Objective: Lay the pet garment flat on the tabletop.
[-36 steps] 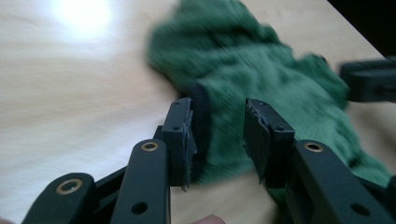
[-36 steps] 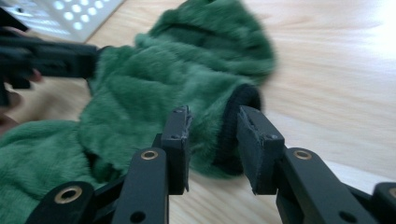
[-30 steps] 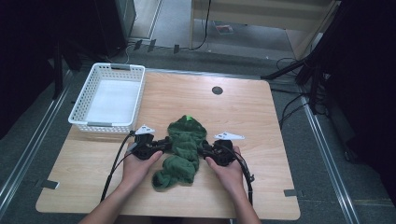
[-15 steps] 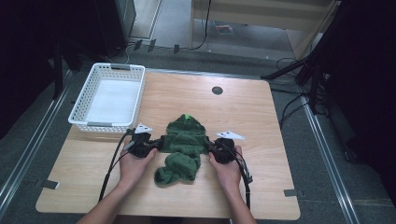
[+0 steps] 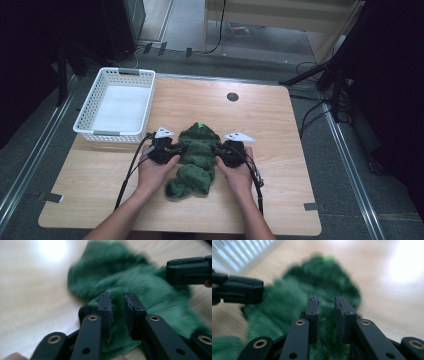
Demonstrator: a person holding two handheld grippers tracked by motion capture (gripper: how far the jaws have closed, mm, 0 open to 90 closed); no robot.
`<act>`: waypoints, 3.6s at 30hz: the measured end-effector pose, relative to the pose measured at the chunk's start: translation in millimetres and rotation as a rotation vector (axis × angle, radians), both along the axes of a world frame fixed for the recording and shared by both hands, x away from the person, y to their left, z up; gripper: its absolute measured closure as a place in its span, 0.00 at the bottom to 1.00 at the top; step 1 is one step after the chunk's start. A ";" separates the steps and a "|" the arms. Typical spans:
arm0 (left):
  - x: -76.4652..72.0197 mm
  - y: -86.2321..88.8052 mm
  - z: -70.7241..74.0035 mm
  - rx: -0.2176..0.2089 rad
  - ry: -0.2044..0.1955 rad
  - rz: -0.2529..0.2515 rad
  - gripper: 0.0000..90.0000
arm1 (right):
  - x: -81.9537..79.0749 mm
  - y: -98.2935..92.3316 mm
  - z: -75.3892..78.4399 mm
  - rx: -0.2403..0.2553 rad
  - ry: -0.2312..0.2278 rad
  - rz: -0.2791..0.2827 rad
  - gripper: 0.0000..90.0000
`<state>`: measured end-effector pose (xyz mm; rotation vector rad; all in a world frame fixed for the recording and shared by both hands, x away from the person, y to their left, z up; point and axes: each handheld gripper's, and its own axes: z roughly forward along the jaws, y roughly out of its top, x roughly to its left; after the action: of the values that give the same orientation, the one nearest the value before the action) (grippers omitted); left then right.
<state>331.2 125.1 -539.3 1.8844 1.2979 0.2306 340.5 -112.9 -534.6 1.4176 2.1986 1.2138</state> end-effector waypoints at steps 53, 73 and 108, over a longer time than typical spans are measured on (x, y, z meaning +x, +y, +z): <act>-96.7 40.1 -15.6 -0.036 -0.047 -0.108 0.88 | -104.8 -40.8 34.6 0.081 -0.098 -0.024 0.98; -62.5 -6.3 10.0 -0.083 -0.043 -0.099 0.58 | -81.2 -31.0 11.4 -0.017 -0.005 -0.037 0.57; -59.7 -13.6 26.8 0.069 -0.131 -0.028 0.90 | -73.1 6.7 23.0 -0.106 -0.158 0.009 0.95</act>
<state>271.5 111.5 -512.5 1.9106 1.1886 0.3822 267.3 -106.2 -511.6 1.2284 2.1307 1.1511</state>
